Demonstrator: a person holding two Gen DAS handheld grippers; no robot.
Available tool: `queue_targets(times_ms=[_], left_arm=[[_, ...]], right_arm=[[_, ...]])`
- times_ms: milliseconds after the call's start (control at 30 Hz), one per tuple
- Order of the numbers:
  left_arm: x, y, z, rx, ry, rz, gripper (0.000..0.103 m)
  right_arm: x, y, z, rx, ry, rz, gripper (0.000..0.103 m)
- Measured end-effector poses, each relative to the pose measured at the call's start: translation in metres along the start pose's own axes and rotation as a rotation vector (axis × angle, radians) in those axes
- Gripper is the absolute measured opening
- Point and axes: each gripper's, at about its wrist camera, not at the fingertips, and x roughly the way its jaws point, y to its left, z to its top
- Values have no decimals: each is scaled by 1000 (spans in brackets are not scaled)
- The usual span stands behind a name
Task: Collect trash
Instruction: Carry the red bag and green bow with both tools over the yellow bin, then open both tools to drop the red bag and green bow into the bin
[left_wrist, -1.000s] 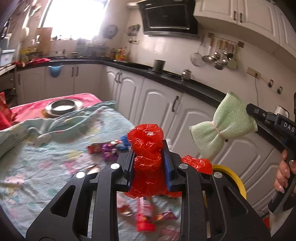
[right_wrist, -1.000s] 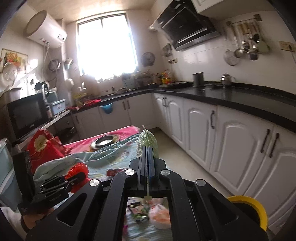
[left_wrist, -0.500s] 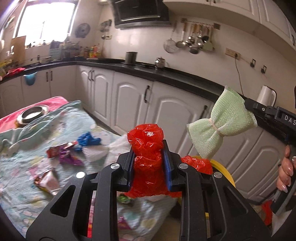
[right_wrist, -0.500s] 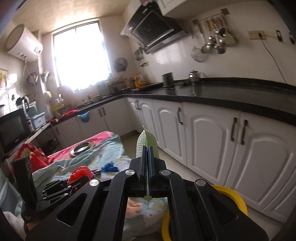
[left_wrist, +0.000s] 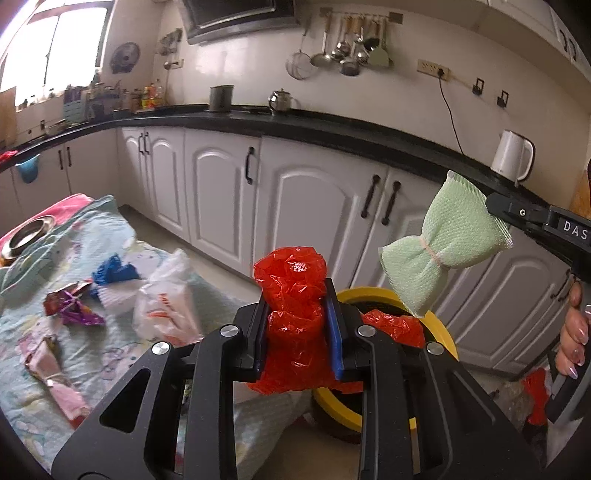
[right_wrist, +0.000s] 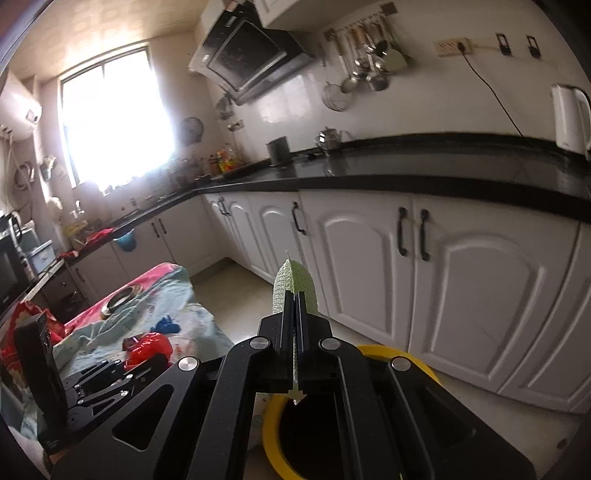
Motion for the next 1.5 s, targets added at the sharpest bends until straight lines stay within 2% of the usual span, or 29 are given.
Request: queue_targets(times_ms=[367, 833, 967, 1133, 1233, 1267, 1300, 1367, 1467, 1500], left_arm=[[39, -33, -16, 68, 66, -39, 20], [83, -67, -38, 151, 183, -75, 21], [90, -74, -44, 168, 203, -91, 22], [98, -78, -49, 173, 229, -105, 32], [97, -77, -50, 163, 232, -106, 46], [97, -76, -49, 161, 232, -105, 50], [96, -75, -49, 159, 228, -102, 51], [94, -73, -48, 154, 222, -97, 60], [89, -68, -46, 134, 222, -92, 68], [85, -66, -45, 123, 217, -97, 70]], right_arm=[[16, -45, -35, 60, 100, -105, 1], [33, -76, -70, 95, 204, -182, 1], [35, -85, -75, 135, 224, -176, 1], [39, -93, -80, 176, 254, -175, 2], [39, -96, -81, 176, 257, -186, 3], [38, -97, -80, 180, 255, -188, 10], [37, -97, -80, 187, 250, -191, 24], [33, -99, -79, 198, 235, -200, 40], [30, -100, -76, 196, 224, -214, 41], [27, -100, -75, 200, 212, -219, 45]])
